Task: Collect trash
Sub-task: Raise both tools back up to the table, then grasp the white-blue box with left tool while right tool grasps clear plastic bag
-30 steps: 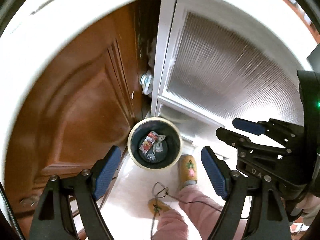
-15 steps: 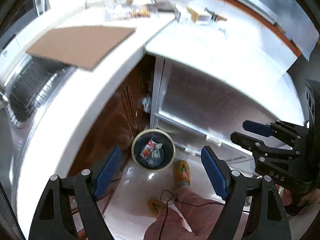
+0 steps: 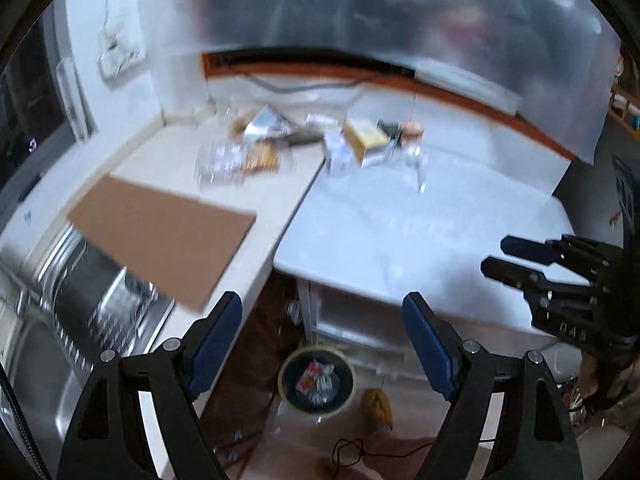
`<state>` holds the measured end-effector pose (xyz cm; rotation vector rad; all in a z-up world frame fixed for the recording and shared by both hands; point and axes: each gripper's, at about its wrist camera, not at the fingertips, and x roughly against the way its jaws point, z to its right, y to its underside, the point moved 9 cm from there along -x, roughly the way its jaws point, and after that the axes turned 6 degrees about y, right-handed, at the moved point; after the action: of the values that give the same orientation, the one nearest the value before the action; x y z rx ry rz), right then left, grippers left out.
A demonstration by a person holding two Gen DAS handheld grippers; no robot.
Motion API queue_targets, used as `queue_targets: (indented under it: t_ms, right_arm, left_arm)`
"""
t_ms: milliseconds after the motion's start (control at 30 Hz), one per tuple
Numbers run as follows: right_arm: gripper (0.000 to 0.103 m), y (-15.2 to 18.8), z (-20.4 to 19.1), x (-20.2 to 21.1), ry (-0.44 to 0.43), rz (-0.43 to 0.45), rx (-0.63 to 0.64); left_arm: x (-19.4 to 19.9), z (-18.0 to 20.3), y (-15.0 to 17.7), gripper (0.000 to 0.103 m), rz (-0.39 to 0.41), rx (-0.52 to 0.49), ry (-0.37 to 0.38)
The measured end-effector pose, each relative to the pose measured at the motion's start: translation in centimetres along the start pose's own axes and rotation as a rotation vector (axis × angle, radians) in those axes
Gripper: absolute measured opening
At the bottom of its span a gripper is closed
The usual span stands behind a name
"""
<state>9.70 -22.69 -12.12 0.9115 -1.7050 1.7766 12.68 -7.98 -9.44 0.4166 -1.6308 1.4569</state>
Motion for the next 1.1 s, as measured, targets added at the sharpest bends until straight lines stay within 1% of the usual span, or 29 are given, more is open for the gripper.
queue_targets:
  t_ms: [100, 167, 200, 233, 367, 467, 500, 633, 733, 800, 933, 1100]
  right_arm:
    - [0.039, -3.2, 2.2, -0.3, 0.014, 0.034, -0.019]
    - [0.046, -5.3, 4.2, -0.8, 0.016, 0.046, -0.040]
    - [0.053, -6.3, 5.1, -1.1, 0.017, 0.053, -0.052]
    - [0.056, -7.5, 6.1, -1.6, 0.020, 0.063, -0.064]
    - [0.056, -11.2, 10.0, -4.2, 0.043, 0.082, -0.098]
    - [0.056, -13.0, 13.2, -7.6, 0.043, 0.051, -0.149]
    - [0.056, -13.5, 14.3, -9.3, 0.041, 0.031, -0.170]
    - [0.056, -14.0, 16.7, -14.6, 0.063, -0.034, -0.208]
    - [0.056, -13.9, 17.3, -18.3, 0.064, -0.085, -0.222]
    - [0.056, -13.8, 17.4, -20.3, 0.064, -0.109, -0.219]
    - [0.056, -13.9, 17.2, -23.4, 0.071, -0.141, -0.193]
    - [0.056, -13.5, 17.2, -26.0, 0.067, -0.179, -0.197]
  left_arm:
    - [-1.4, 0.9, -2.9, 0.081, 0.007, -0.020, 0.003]
    - [-2.6, 1.6, -5.0, 0.081, 0.010, -0.029, 0.003]
    - [-3.2, 1.8, -5.9, 0.081, 0.009, -0.033, 0.007]
    - [-4.0, 2.1, -6.8, 0.081, 0.005, -0.035, 0.009]
    - [-7.7, 2.7, -10.1, 0.081, -0.017, -0.031, 0.012]
    - [-11.3, 2.5, -12.3, 0.081, -0.042, -0.012, 0.014]
    - [-12.8, 2.3, -13.2, 0.081, -0.051, -0.003, 0.015]
    - [-17.9, 1.1, -15.5, 0.081, -0.078, 0.023, -0.004]
    - [-22.4, 0.2, -16.6, 0.081, -0.118, 0.054, -0.011]
    - [-24.4, -0.1, -16.7, 0.081, -0.139, 0.067, -0.011]
    - [-28.2, -0.6, -17.0, 0.081, -0.183, 0.111, -0.011]
    - [-31.4, -1.5, -17.1, 0.081, -0.220, 0.170, -0.014]
